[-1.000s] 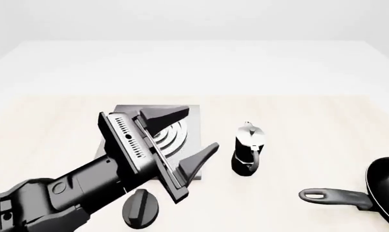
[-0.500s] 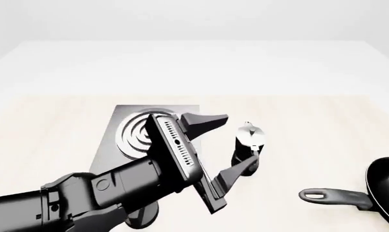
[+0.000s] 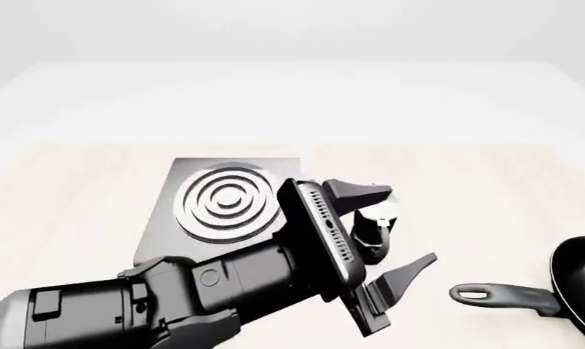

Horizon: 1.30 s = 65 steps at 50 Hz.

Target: Put the frying pan on the stove.

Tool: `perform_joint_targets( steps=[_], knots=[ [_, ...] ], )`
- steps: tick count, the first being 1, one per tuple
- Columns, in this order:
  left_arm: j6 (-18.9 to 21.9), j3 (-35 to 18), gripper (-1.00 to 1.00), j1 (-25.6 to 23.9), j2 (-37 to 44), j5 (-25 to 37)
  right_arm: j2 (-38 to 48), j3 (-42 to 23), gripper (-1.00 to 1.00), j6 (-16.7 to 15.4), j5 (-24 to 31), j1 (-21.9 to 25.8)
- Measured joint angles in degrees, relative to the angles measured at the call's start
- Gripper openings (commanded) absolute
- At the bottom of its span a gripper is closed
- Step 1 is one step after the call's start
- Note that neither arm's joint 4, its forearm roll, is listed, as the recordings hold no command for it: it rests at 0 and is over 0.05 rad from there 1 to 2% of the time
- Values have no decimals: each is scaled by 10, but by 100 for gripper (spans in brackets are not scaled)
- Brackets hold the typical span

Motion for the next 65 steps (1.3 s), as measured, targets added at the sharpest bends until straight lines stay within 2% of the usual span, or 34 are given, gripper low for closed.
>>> perform_joint_targets(
  steps=[31, 65],
  knots=[
    [-27, -102, 100, -49, 89, 48, 0, -61, 100, 7, 47, 5],
    [-75, -177, 100, -56, 168, 64, 0, -92, 100, 12, 71, 2]
  ],
)
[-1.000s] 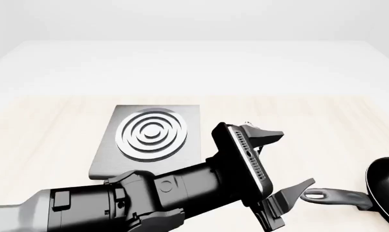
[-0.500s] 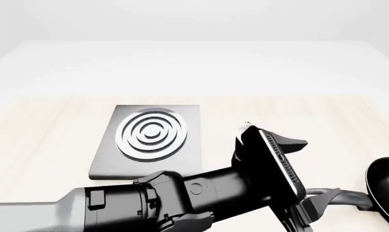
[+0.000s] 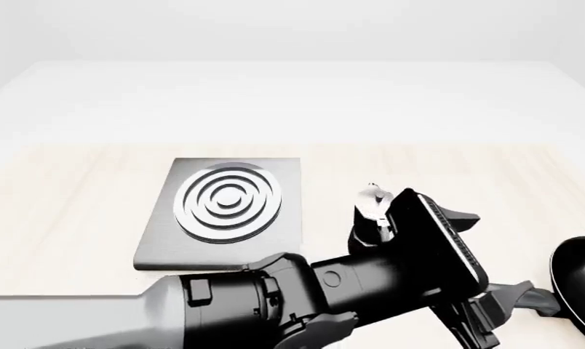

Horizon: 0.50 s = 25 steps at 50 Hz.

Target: Put the frying pan on the stove.

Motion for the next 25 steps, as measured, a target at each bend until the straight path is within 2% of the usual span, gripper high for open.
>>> perform_joint_targets(
  steps=[25],
  knots=[
    [-22, -75, 100, 6, 71, 23, 0, -4, 100, 10, 2, -6]
  ],
)
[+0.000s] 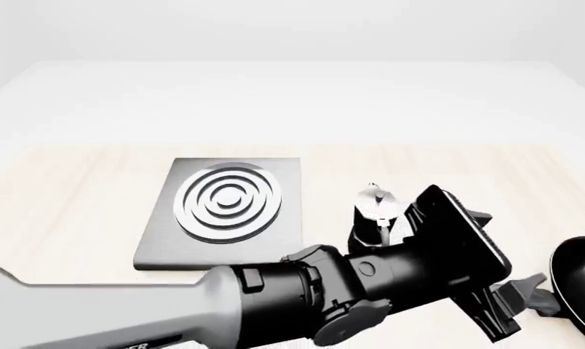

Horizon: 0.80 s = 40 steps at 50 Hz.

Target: Put the frying pan on the stove.

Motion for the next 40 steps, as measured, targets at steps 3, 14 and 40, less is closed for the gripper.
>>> perform_joint_targets(
  steps=[3, 14, 40],
  knots=[
    [-2, -10, 100, 2, 9, 4, 0, 0, 100, 1, 0, -1],
    [-7, -48, 100, 11, 41, 23, 0, -2, 100, 4, 0, -4],
    [-10, -120, 100, 11, 112, 58, 0, -12, 100, 14, -2, -15]
  ],
)
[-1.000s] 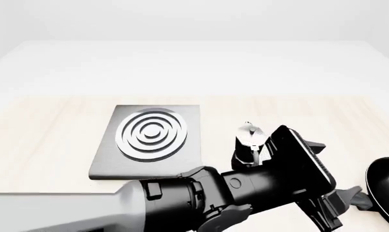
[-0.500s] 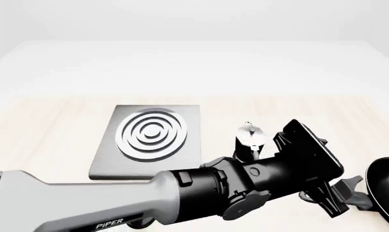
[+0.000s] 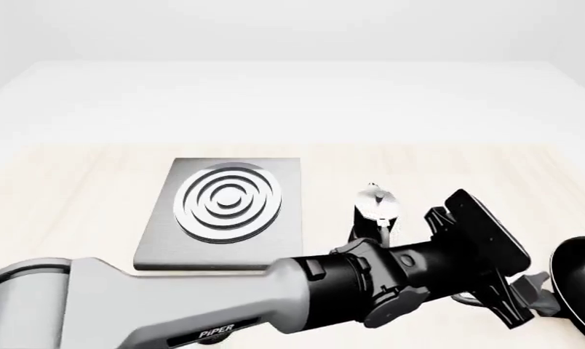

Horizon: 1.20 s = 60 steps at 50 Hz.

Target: Put the frying pan on the stove.

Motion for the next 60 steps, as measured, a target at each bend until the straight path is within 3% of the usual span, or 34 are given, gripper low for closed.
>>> perform_joint_targets(
  steps=[60],
  knots=[
    [18, -163, 100, -5, 134, 109, 0, -13, 100, -2, -5, -4]
  ],
)
